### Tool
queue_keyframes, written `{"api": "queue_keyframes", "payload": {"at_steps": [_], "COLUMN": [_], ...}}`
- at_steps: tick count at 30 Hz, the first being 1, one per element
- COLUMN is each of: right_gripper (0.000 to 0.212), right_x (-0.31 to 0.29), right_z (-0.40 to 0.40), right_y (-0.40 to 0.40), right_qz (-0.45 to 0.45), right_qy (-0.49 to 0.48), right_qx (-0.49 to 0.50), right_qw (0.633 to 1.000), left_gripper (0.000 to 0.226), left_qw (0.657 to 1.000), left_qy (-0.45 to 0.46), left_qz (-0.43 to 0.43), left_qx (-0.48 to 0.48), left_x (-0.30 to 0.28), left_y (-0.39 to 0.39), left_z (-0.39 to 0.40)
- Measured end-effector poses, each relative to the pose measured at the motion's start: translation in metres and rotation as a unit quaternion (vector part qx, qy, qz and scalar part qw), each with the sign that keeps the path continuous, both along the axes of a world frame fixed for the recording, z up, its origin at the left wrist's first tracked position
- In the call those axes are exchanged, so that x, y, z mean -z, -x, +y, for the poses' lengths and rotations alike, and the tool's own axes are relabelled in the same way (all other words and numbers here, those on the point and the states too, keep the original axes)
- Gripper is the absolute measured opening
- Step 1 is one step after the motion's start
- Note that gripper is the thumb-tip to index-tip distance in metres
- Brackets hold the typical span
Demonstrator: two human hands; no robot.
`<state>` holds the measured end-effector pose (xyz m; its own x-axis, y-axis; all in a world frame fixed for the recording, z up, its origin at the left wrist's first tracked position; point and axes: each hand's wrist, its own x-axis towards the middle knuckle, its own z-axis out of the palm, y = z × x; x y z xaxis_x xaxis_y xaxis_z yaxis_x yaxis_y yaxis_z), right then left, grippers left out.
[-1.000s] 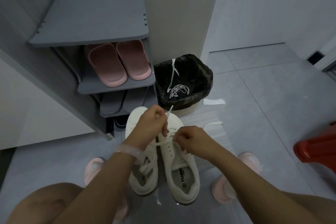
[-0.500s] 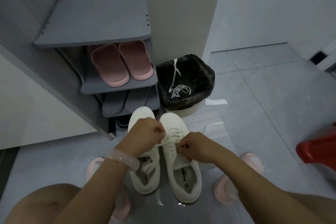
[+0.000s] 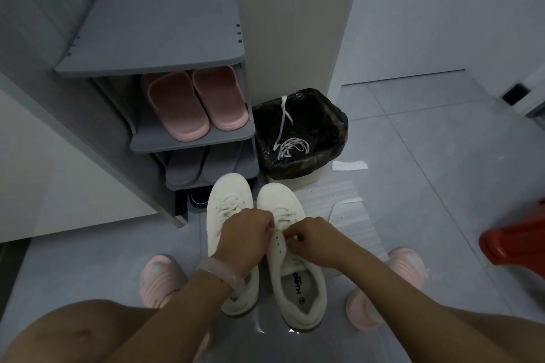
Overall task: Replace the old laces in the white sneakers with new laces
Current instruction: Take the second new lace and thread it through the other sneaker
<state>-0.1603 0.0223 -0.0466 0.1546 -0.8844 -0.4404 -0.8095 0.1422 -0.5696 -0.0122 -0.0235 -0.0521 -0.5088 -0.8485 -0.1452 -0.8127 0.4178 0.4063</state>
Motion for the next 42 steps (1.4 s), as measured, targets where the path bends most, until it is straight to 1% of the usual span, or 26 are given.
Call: {"api": "queue_keyframes", "payload": {"at_steps": [3,8,11,15,19,21,23,24,25,26,27,28,29,30,32,33,34,36,38,39,41,42], "right_gripper": [0.028,0.027,0.027,0.025,0.026,0.025,0.023,0.022,0.022,0.022,0.022,0.021,0.019,0.018,0.023,0.024,0.023,0.02,0.016,0.017,0.02,0.019], "right_x": [0.002,0.002,0.002,0.002,0.007,0.009,0.011,0.011,0.012,0.012,0.011,0.01,0.01,0.009,0.005,0.004,0.003,0.004,0.005,0.006,0.003,-0.003], "right_z": [0.0,0.0,0.0,0.001,0.005,0.006,0.007,0.007,0.007,0.006,0.005,0.005,0.005,0.005,0.006,0.007,0.006,0.005,0.006,0.007,0.008,0.006], "right_y": [0.0,0.001,0.001,0.001,-0.004,-0.008,-0.009,-0.01,-0.011,-0.012,-0.013,-0.014,-0.013,-0.012,-0.008,-0.006,-0.004,-0.002,-0.005,-0.007,-0.005,0.002], "right_qz": [-0.005,-0.006,-0.012,-0.056,-0.095,-0.101,-0.099,-0.094,-0.089,-0.082,-0.075,-0.073,-0.087,-0.118,-0.193,-0.211,-0.212,-0.162,-0.08,-0.037,0.037,0.06], "right_qy": [0.001,0.005,0.003,-0.003,-0.006,-0.011,-0.014,-0.015,-0.015,-0.015,-0.016,-0.018,-0.022,-0.032,-0.069,-0.082,-0.087,-0.056,0.019,0.063,0.132,0.163], "right_qx": [0.003,0.0,0.002,0.029,0.098,0.122,0.137,0.145,0.151,0.153,0.153,0.154,0.164,0.184,0.234,0.249,0.251,0.222,0.166,0.141,0.118,0.126], "right_qw": [1.0,1.0,1.0,0.998,0.991,0.987,0.986,0.985,0.984,0.985,0.985,0.985,0.982,0.975,0.95,0.942,0.941,0.96,0.983,0.987,0.983,0.977], "left_gripper": [0.022,0.018,0.018,0.015,0.015,0.012,0.008,0.007,0.006,0.004,0.008,0.015,0.022,0.026,0.031,0.034,0.035,0.032,0.031,0.032,0.036,0.039], "left_qw": [1.0,0.999,0.999,0.998,0.997,0.995,0.993,0.994,0.997,0.999,0.998,0.995,0.995,0.996,0.997,0.997,0.997,0.996,0.995,0.995,0.993,0.991], "left_qy": [0.008,-0.019,-0.034,-0.064,-0.067,-0.081,-0.095,-0.091,-0.064,-0.016,0.034,0.064,0.061,0.039,-0.006,-0.02,-0.035,-0.049,-0.061,-0.072,-0.107,-0.125], "left_qz": [0.007,0.026,0.003,-0.02,0.026,0.06,0.071,0.062,0.039,0.004,-0.024,-0.04,-0.047,-0.049,-0.056,-0.059,-0.059,-0.056,-0.058,-0.059,-0.049,-0.04], "left_qx": [-0.015,-0.032,-0.022,0.01,0.012,-0.007,-0.012,-0.004,0.01,0.031,0.051,0.066,0.069,0.067,0.055,0.05,0.046,0.045,0.046,0.034,-0.002,-0.017], "left_x": [-0.001,-0.001,-0.002,-0.001,-0.001,-0.002,-0.004,-0.007,-0.01,-0.014,-0.018,-0.021,-0.023,-0.025,-0.026,-0.026,-0.026,-0.026,-0.022,-0.021,-0.016,-0.014], "left_y": [0.001,0.0,-0.001,-0.003,-0.001,-0.001,-0.001,0.0,0.001,0.003,0.004,0.006,0.007,0.009,0.011,0.012,0.013,0.018,0.021,0.021,0.018,0.016], "left_z": [-0.001,0.003,0.003,0.006,0.008,0.007,0.008,0.009,0.01,0.011,0.013,0.016,0.018,0.019,0.022,0.022,0.022,0.024,0.027,0.027,0.022,0.018]}}
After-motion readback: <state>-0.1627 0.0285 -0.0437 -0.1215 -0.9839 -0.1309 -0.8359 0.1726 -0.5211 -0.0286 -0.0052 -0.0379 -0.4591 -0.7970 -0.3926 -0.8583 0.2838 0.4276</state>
